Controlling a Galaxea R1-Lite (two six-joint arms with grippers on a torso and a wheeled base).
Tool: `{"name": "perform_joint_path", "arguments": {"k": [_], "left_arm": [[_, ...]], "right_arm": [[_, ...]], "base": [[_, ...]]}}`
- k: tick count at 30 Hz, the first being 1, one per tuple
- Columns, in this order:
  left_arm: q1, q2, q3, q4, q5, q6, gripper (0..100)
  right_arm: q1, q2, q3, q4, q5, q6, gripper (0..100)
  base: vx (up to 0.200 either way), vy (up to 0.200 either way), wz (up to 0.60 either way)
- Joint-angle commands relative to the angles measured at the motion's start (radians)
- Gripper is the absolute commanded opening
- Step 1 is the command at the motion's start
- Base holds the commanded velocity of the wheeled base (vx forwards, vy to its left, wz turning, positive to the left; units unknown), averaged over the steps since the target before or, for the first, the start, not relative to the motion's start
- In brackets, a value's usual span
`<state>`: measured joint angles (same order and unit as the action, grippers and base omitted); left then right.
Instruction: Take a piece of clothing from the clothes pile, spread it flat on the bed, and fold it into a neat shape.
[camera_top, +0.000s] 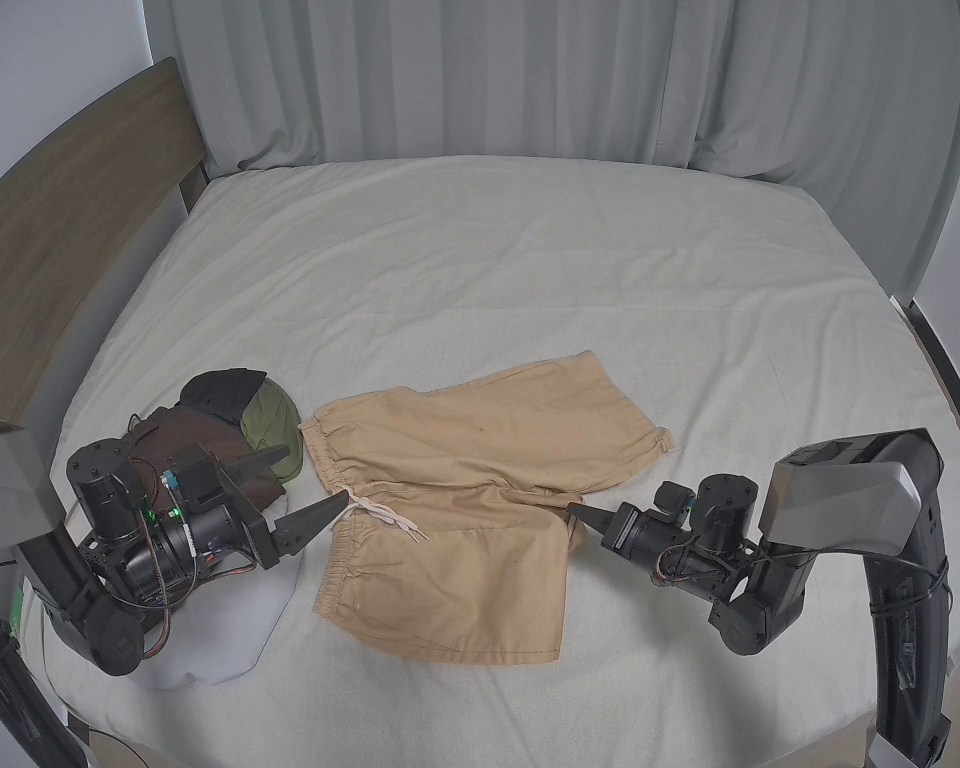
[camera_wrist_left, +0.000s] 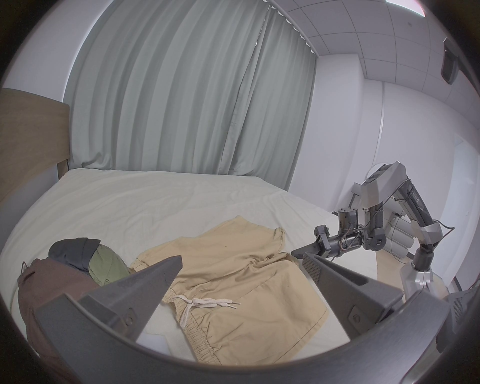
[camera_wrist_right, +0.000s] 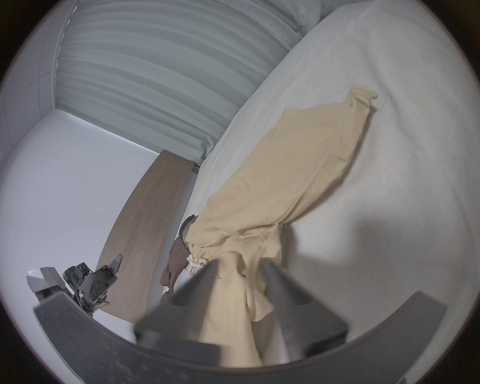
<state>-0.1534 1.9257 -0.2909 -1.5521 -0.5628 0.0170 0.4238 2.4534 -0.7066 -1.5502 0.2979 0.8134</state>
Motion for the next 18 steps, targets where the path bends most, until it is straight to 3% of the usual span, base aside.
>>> {"name": "perform_joint_path", "arguments": {"k": [1,4,5,14,17,18], "left_arm": [[-0.003,0.007,0.006,0.000,0.000,0.000,100],[-0.003,0.013,0.006,-0.002,0.000,0.001,100],[-0.003,0.016,0.006,0.000,0.000,0.001,100],[-0.003,0.016,0.007,0.000,0.000,0.001,100],[-0.003,0.016,0.007,0.000,0.000,0.001,100],[-0.003,0.016,0.007,0.000,0.000,0.001,100]], "right_arm": [[-0.011,0.004,0.016,0.001,-0.003,-0.030,100],[-0.033,0.013,0.035,0.001,0.000,-0.092,100],[-0.046,0.019,0.044,0.002,0.004,-0.149,100],[-0.103,0.091,0.073,-0.001,0.109,-0.413,100],[-0.103,0.091,0.073,-0.001,0.109,-0.413,100],[-0.112,0.107,0.067,-0.001,0.145,-0.488,100]], "base": [[0.000,0.000,0.00],[0.000,0.000,0.00],[0.000,0.000,0.00],[0.000,0.000,0.00],[0.000,0.000,0.00],[0.000,0.000,0.00]]}}
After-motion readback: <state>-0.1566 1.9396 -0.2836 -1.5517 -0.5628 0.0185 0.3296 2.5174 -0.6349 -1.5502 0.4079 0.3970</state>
